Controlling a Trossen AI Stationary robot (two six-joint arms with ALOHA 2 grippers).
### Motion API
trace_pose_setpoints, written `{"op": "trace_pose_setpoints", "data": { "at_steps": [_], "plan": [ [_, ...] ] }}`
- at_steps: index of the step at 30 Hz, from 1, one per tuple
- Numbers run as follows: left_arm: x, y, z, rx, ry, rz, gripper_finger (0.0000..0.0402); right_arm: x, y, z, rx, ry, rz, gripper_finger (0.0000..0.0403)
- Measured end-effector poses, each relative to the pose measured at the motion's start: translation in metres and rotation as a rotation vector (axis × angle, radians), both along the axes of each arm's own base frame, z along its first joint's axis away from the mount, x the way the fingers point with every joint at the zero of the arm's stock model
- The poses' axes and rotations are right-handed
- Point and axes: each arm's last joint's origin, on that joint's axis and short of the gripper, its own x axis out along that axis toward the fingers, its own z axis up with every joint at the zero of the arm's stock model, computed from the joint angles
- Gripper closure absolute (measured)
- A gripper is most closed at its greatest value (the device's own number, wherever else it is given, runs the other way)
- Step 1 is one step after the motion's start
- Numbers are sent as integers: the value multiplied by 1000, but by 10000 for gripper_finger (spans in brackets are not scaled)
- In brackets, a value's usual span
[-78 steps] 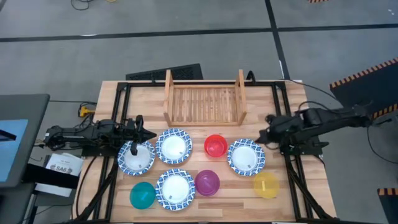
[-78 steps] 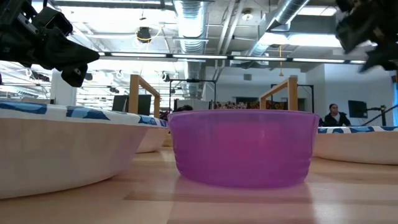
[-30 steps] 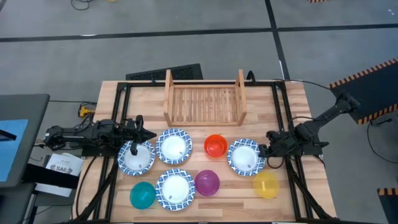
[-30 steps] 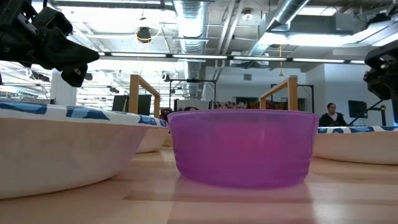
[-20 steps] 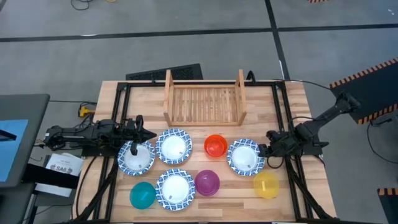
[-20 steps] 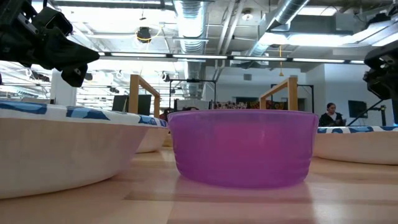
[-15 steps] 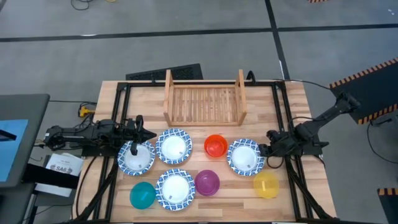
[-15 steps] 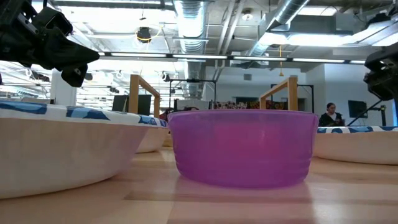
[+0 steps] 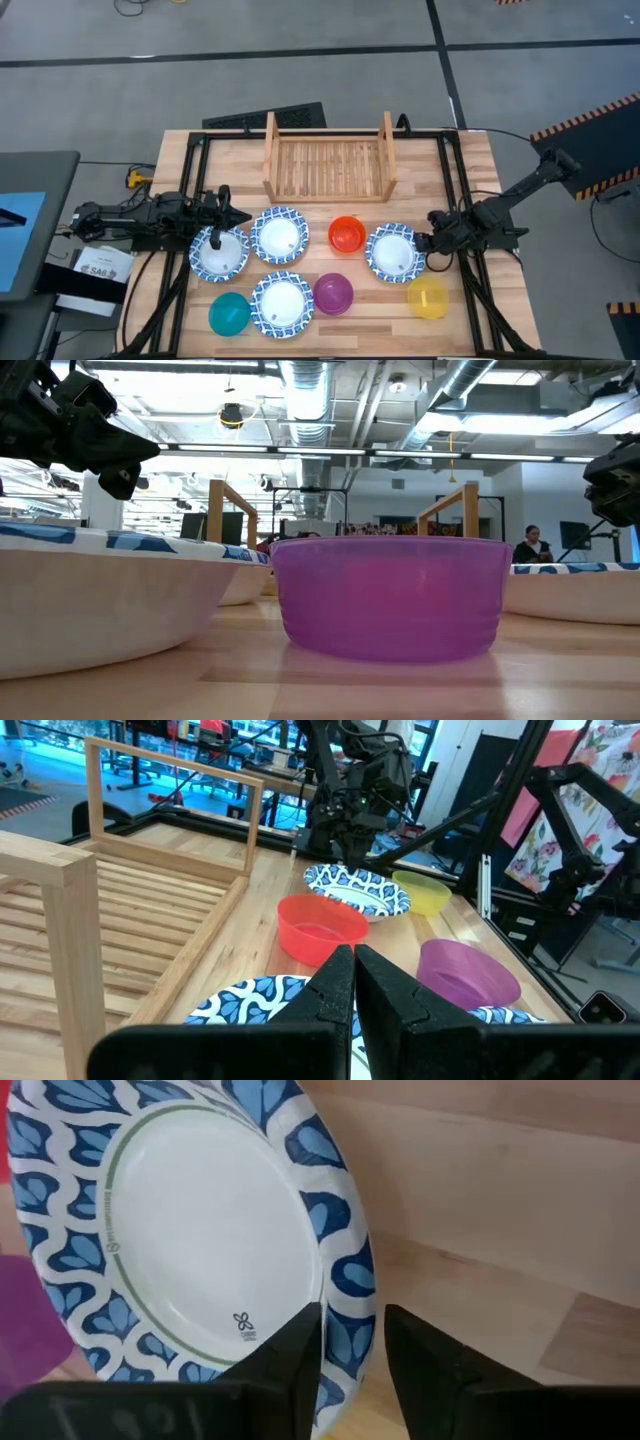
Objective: Place and stack bowls onto a shelf
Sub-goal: Put the right blue pattern bowl on the shelf
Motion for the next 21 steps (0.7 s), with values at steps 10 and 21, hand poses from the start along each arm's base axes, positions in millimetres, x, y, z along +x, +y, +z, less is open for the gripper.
{"op": "trace_pose_setpoints", "data": {
  "at_steps": [10,21],
  "plan": [
    [0,0,0,0,0,0,402,1,1,1,16,-18,-9,319],
    [0,0,0,0,0,0,401,4,3,23,69,-166,48,369]
  ]
}}
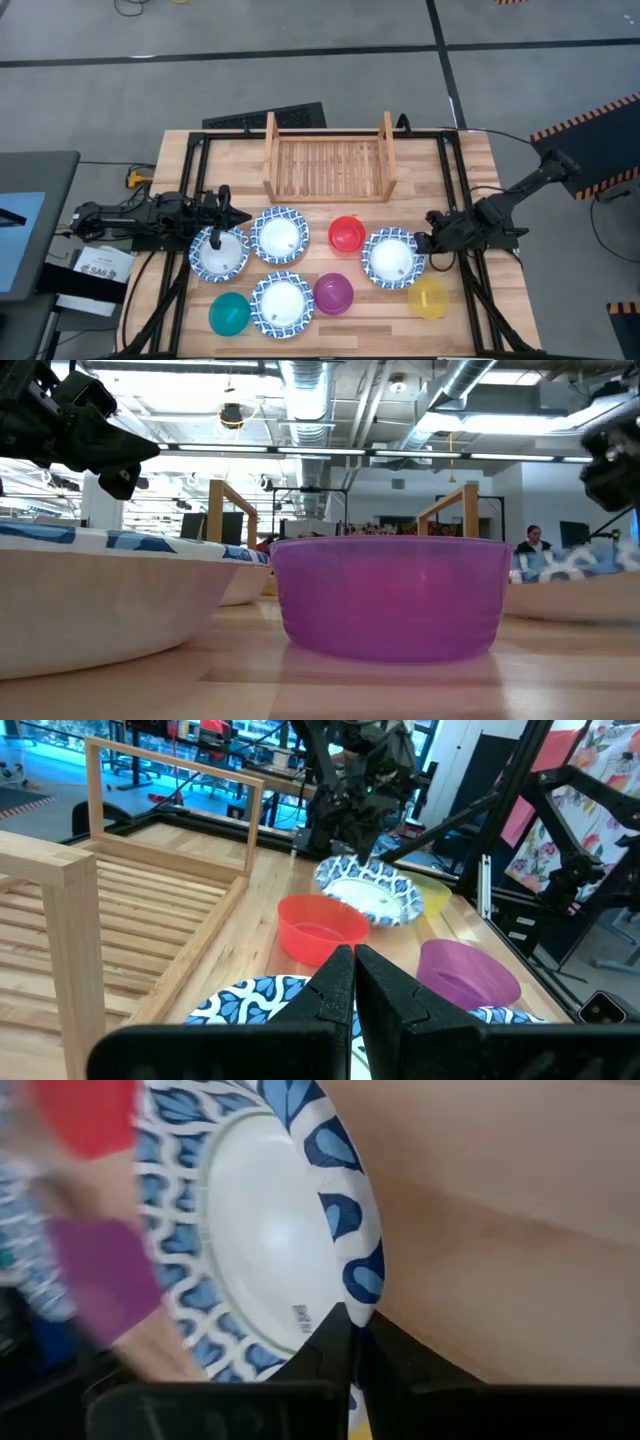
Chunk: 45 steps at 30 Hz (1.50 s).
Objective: Place and stack bowls onto a shelf
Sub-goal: Put the right blue pattern bowl on the shelf
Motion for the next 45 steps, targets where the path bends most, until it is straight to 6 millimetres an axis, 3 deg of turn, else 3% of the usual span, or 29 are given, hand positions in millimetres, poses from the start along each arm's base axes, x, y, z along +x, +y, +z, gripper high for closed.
{"op": "trace_pose_setpoints", "data": {
  "at_steps": [9,17,22,28,34,40,45],
  "plan": [
    [0,0,0,0,0,0,401,13,7,59,48,-255,66,370],
    [0,0,0,0,0,0,401,76,6,115,-116,-532,-6,373],
    [0,0,0,0,-1,0,401,119,-19,162,-365,-572,17,375],
    [0,0,0,0,0,0,401,144,-79,195,-567,-400,47,375],
    [0,0,0,0,0,0,401,155,-143,186,-603,-172,70,376],
    [0,0,0,0,0,0,401,167,-196,152,-583,-30,61,376],
    [0,0,0,0,0,0,401,179,-223,123,-545,50,21,376]
  ]
}}
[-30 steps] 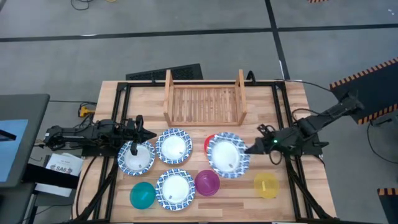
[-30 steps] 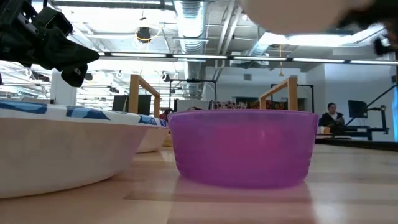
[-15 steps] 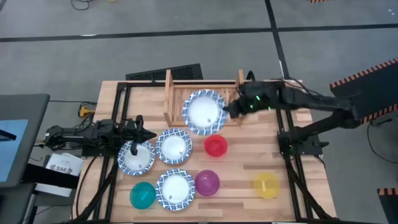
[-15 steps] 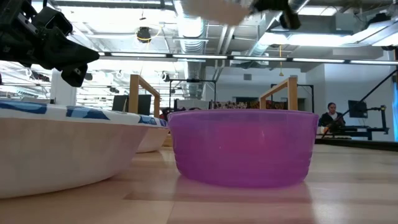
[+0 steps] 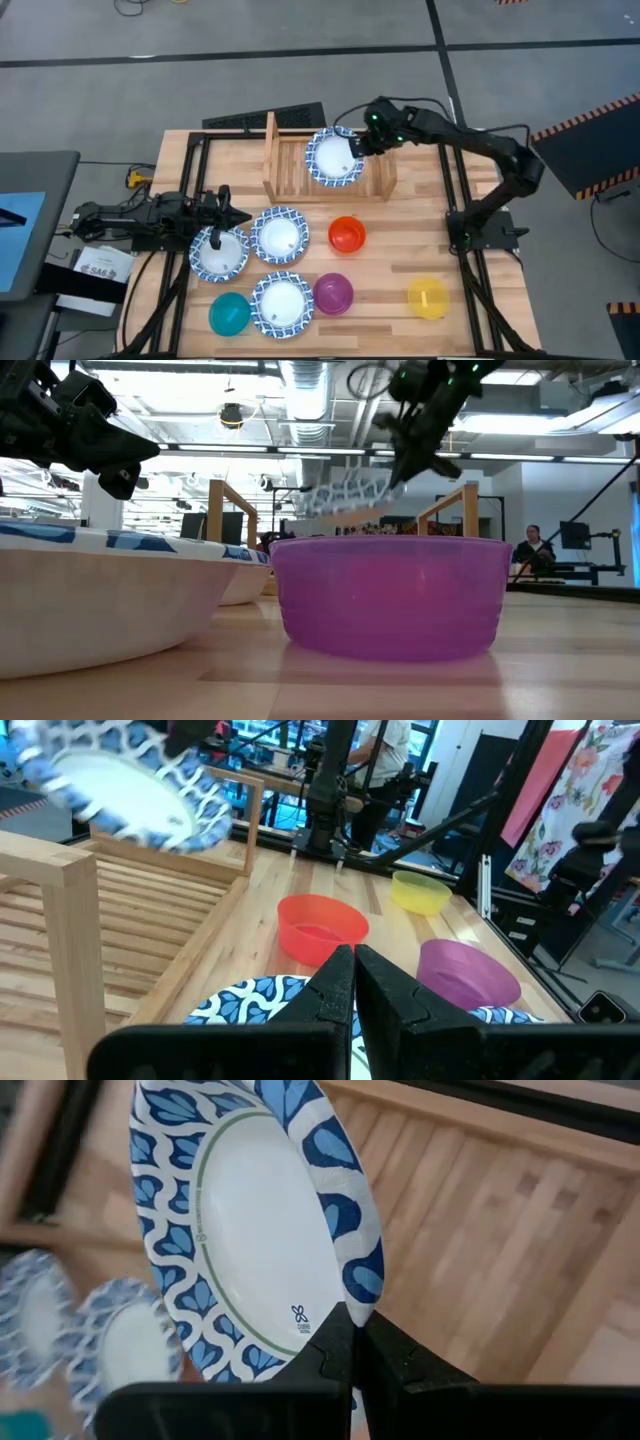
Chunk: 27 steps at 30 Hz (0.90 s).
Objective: Place and stack bowls onto a shelf
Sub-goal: Put the right blue pattern bowl on the shelf
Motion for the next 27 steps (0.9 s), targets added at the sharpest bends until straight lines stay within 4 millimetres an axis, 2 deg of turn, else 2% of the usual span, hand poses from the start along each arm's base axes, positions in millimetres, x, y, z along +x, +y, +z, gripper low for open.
{"op": "trace_pose_setpoints", "data": {
  "at_steps": [7,15,23,27],
  "plan": [
    [0,0,0,0,0,0,401,29,-11,-21,33,-97,-66,376],
    [0,0,0,0,0,0,402,72,16,-20,32,-317,-64,376],
    [0,0,0,0,1,1,401,74,22,-26,-155,-208,-231,376],
    [0,0,0,0,0,2,401,83,13,-51,-100,-175,-249,376]
  ]
}}
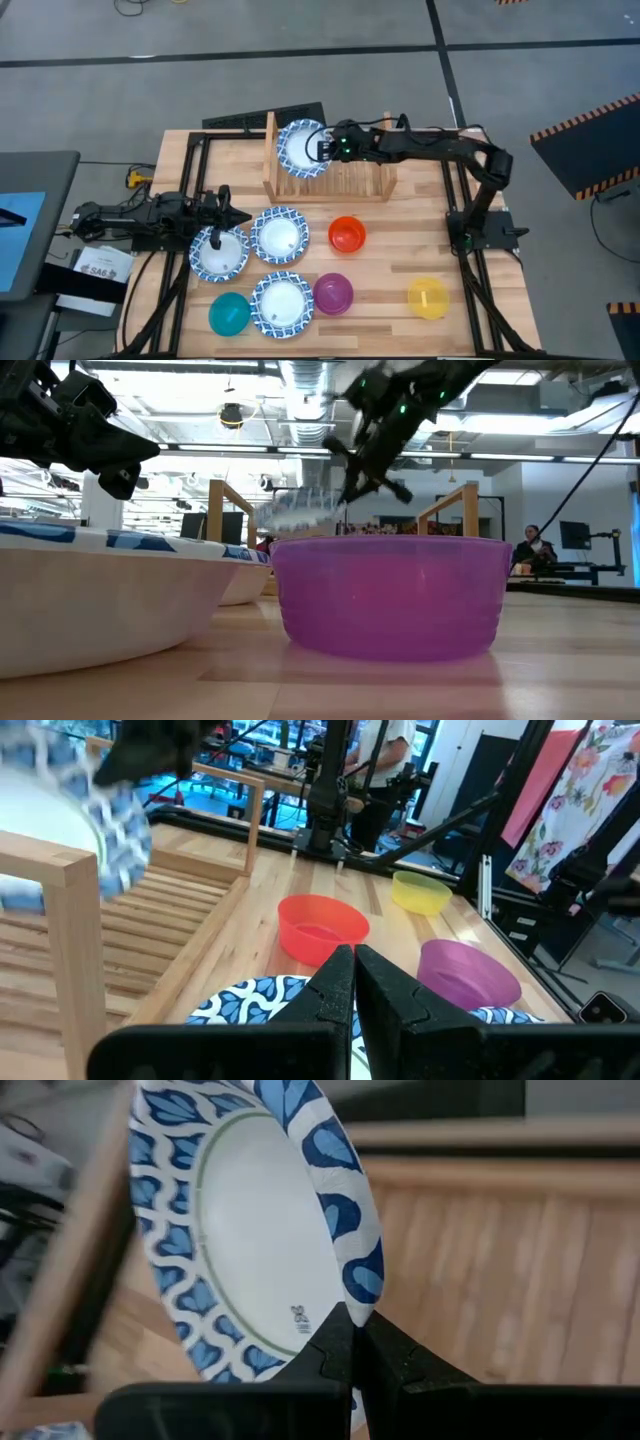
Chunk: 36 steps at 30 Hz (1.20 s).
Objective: Place and stack bowls onto a shelf
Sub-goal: Put the right blue pattern bowl on the shelf
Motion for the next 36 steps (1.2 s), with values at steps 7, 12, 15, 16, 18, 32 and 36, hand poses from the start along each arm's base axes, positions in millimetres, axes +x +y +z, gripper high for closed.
{"op": "trace_pose_setpoints", "data": {
  "at_steps": [7,12,15,16,18,32,36],
  "plan": [
    [0,0,0,0,-1,0,401,21,-12,-45,111,-40,-23,376],
    [0,0,0,0,0,0,401,25,-15,-69,194,-20,-36,376],
    [0,0,0,0,0,0,402,27,-16,-74,220,-28,-46,375],
    [0,0,0,0,0,0,401,27,-16,-74,228,-34,-50,374],
    [0,0,0,0,0,0,401,28,-16,-74,234,-38,-48,369],
    [0,0,0,0,0,1,401,25,-22,-74,232,-45,-40,306],
    [0,0,0,0,0,2,401,21,-24,-66,201,-31,0,258]
  ]
}}
